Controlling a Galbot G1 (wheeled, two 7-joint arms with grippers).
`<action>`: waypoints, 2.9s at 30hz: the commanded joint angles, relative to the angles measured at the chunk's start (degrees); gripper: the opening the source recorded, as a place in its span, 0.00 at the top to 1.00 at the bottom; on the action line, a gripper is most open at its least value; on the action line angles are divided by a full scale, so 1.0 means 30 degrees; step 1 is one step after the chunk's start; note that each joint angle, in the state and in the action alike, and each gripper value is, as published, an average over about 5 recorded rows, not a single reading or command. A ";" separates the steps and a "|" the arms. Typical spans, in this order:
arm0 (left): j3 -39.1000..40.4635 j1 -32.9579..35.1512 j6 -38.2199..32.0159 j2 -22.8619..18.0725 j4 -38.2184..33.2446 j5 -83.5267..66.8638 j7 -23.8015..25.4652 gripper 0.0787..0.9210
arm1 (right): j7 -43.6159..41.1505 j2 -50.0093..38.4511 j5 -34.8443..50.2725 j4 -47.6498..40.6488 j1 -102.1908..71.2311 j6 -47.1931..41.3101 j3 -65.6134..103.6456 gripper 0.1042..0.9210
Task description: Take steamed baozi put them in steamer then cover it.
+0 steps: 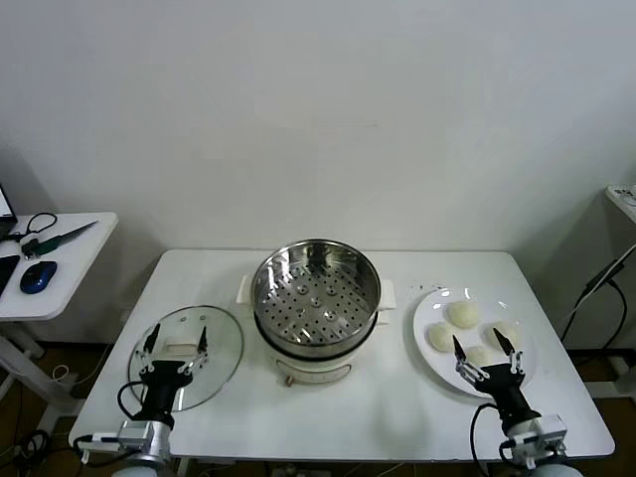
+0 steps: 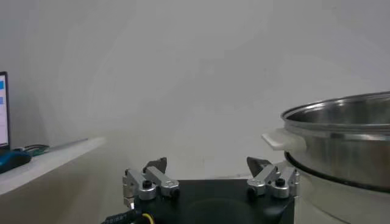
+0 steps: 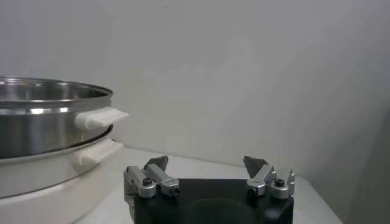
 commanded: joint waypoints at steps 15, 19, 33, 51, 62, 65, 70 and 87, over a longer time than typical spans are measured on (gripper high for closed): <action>0.0832 0.0058 -0.0105 -0.0054 0.0015 -0.0113 -0.0343 0.12 | -1.1246 -1.3086 -0.5586 -0.5239 0.7176 -0.2305 -0.3682 0.12; 0.0976 0.0089 -0.0232 -0.0329 0.0276 0.0065 -0.0413 0.12 | -1.2109 -1.4113 -0.6483 -0.6847 1.1121 -0.1412 -0.7235 0.12; 0.0894 -0.0192 -0.0121 -0.0424 0.0748 0.0169 -0.0553 0.12 | -1.6492 -1.1909 -1.0313 -1.3508 2.6770 0.2294 -2.2696 0.12; 0.0511 -0.0583 0.0355 0.0057 0.0519 0.0140 -0.0565 0.12 | -1.6896 -0.5772 -1.1350 -1.9593 2.9552 0.3152 -2.7656 0.12; 0.0510 -0.0790 0.0471 0.0148 0.0641 0.0184 -0.0565 0.12 | -1.6568 -0.4532 -1.1942 -2.1215 2.8544 0.3264 -2.6776 0.12; 0.0509 -0.0833 0.0479 0.0160 0.0703 0.0200 -0.0565 0.12 | -1.6545 -0.4392 -1.2128 -2.1409 2.8432 0.3308 -2.6584 0.12; 0.0523 -0.0861 0.0485 0.0145 0.0738 0.0231 -0.0562 0.12 | -1.6627 -0.4316 -1.2237 -2.1583 2.8399 0.3373 -2.6501 0.12; 0.0511 -0.0796 0.0458 0.0125 0.0701 0.0359 -0.0594 0.12 | -1.6925 -0.4089 -1.2177 -2.1809 2.8469 0.3457 -2.6051 0.32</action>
